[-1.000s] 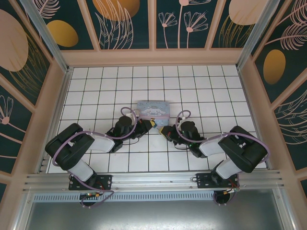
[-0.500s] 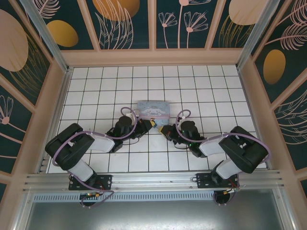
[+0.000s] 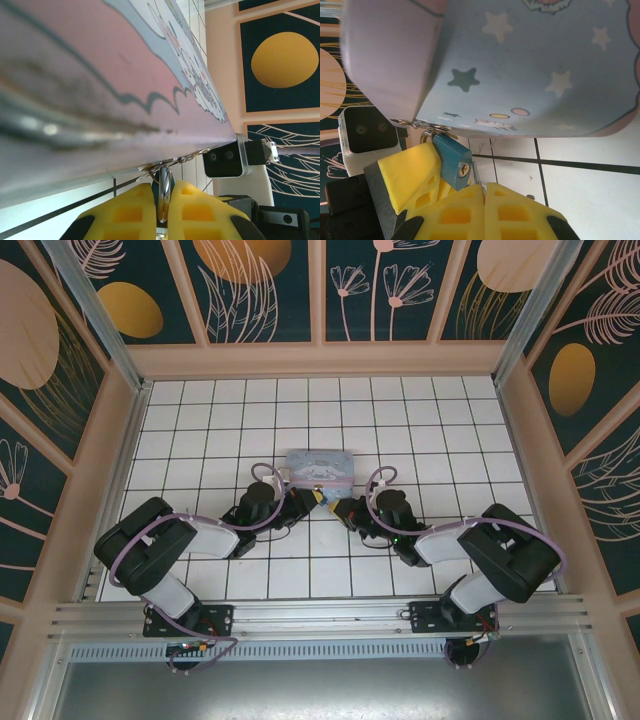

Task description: Unlock the padlock with the key

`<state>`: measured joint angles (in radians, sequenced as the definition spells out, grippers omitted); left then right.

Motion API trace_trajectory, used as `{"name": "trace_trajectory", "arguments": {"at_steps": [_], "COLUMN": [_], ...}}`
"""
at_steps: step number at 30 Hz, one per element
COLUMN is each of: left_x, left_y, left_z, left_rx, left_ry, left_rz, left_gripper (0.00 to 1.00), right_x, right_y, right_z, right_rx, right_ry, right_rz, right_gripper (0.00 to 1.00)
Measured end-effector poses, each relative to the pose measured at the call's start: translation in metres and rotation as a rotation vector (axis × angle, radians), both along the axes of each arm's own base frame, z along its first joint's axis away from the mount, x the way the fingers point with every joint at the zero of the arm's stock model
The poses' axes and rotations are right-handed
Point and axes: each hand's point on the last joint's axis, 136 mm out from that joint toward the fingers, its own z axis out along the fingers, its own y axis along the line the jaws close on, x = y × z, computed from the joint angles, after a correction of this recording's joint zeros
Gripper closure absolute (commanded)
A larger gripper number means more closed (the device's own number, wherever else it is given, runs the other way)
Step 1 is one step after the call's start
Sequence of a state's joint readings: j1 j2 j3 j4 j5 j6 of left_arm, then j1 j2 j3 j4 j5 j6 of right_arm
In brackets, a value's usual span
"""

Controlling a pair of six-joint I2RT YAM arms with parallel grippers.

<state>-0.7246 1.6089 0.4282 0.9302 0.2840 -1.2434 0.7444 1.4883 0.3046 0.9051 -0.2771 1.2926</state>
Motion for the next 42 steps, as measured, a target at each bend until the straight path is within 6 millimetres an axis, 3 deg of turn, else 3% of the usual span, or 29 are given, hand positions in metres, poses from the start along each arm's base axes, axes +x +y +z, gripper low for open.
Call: {"name": "trace_trajectory", "arguments": {"at_steps": [25,42], "left_x": [0.0,0.007], "left_y": [-0.001,0.002], "left_z": [0.0,0.018], "left_rx": [-0.005,-0.151], "left_ry": [0.002,0.048], "left_rz": [0.002,0.057], "left_gripper": [1.0,1.0], "right_x": [-0.001,0.009], "right_y": [-0.001,0.0], "right_z": [0.006,0.025], "right_rx": [-0.001,0.054], "right_ry": [-0.004,-0.109], "right_rz": [0.0,-0.015], "right_gripper": [1.0,1.0]}}
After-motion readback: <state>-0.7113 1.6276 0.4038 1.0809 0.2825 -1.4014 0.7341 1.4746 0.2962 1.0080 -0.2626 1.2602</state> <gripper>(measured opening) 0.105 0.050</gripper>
